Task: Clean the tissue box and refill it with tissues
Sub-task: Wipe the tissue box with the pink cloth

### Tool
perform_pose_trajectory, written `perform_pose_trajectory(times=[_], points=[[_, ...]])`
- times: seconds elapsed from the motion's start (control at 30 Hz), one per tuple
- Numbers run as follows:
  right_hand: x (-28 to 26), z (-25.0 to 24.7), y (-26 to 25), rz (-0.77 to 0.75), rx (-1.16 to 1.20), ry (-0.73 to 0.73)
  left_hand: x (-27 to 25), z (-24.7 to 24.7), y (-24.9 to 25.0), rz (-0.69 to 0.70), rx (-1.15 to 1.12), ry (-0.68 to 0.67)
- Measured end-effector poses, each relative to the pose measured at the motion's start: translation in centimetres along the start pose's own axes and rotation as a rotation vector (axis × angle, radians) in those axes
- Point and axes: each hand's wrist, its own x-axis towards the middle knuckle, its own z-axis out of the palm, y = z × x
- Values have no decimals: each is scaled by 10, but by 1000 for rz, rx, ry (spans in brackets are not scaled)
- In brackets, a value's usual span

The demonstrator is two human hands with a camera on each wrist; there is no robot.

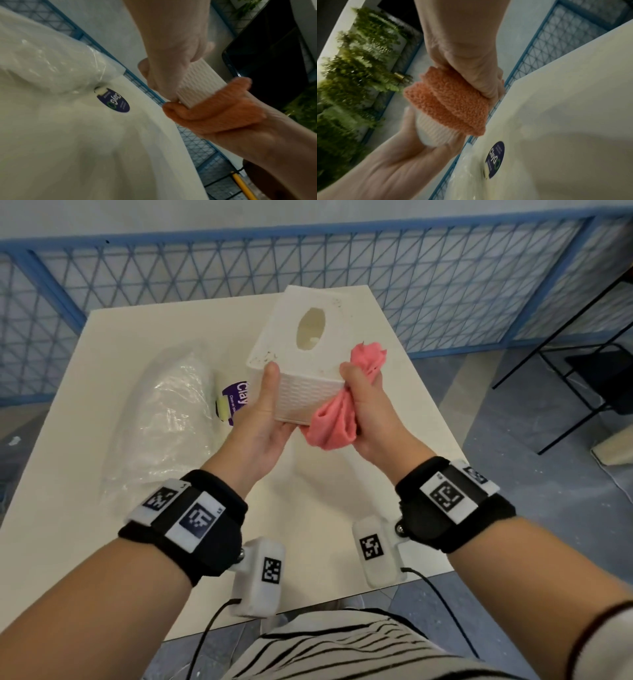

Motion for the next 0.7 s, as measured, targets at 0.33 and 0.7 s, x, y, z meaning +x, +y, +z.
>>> perform_pose_trajectory(times=[0.33,0.7], points=[[-8,-17,-2,-153,-364,-29,6,-27,15,-96,-133,164],[-9,0,25,-908,-1114,-116,7,-43,5,-315,-151,193]])
